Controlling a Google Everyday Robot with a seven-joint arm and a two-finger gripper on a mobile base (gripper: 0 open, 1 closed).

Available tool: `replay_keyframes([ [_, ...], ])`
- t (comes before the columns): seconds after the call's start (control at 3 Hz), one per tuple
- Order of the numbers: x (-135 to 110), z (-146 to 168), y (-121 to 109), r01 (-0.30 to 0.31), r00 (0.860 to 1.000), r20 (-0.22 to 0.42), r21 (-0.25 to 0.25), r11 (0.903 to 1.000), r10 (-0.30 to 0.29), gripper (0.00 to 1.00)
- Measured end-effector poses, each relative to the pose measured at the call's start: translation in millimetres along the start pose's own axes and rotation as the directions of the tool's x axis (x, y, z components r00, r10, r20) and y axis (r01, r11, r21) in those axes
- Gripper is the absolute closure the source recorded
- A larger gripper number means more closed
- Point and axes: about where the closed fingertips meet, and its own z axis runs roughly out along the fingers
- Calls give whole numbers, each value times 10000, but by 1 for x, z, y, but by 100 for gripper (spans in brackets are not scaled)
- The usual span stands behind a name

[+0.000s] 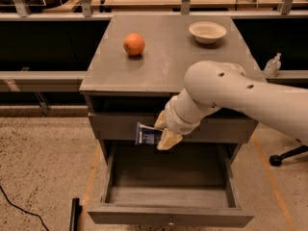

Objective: Place rxbar blueberry into middle drawer

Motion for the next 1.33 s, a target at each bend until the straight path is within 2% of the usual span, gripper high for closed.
replay_keyframes([
  [0.33,40,56,2,-169,9993,-350,-402,9990,154,100],
  [0.67,46,69,7,-284,9991,-330,-647,9975,263,100],
  [1.0,58,70,21,-689,9976,-51,-240,9973,688,100],
  [1.33,88,69,54,-1382,9903,189,507,9891,1374,100],
])
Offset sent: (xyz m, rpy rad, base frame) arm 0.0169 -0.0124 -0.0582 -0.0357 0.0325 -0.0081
